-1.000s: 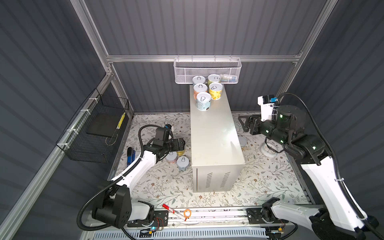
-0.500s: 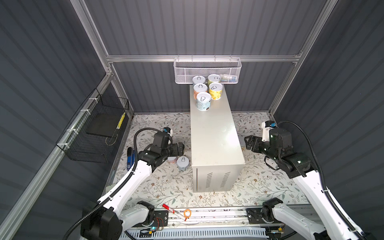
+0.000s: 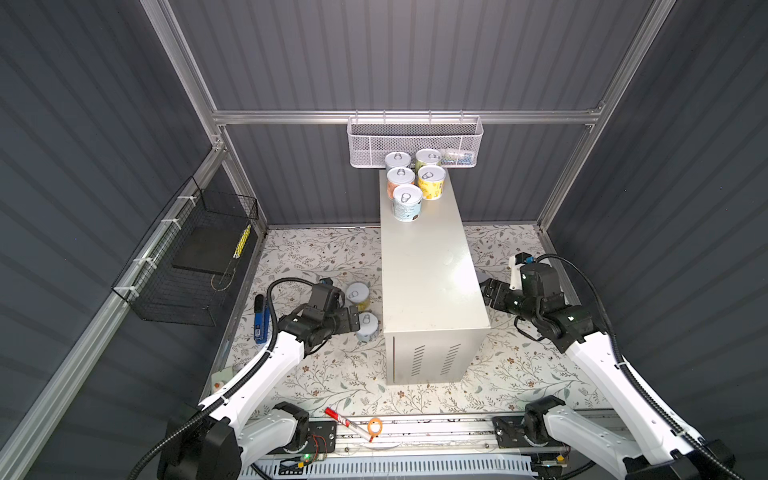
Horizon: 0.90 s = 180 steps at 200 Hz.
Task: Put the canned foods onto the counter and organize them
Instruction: 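Open the right gripper and draw it back beside the cabinet, then lower the left gripper onto a white-lidded table can and close on it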
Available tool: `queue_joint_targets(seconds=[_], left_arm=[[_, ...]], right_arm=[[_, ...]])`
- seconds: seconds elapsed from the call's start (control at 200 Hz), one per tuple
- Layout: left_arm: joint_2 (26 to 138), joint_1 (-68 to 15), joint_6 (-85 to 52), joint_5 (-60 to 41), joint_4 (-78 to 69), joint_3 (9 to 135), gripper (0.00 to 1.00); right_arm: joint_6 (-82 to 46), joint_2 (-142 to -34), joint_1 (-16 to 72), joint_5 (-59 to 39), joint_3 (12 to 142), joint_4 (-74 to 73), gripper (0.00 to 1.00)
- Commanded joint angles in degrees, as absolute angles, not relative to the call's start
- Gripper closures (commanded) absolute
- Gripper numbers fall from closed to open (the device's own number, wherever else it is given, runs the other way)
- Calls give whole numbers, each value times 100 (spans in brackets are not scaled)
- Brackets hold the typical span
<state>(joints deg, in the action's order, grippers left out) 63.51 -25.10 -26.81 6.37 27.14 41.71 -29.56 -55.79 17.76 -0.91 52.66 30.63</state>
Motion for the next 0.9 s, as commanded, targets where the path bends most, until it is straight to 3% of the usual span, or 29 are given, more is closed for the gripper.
queue_joint_targets(seconds=[0.0, 0.41, 0.895], left_arm=[[6349, -2540, -2909, 453, 2437, 3981, 1], [5981, -2965, -3230, 36, 1982, 3406, 2], [6629, -3638, -3314, 403, 1497, 3513, 1]], right_arm=[[-2955, -5564, 1757, -173, 5274, 2906, 15], [-2980, -5523, 1758, -263, 5167, 2821, 15], [-2884, -5704, 1758, -332, 5294, 2757, 14]])
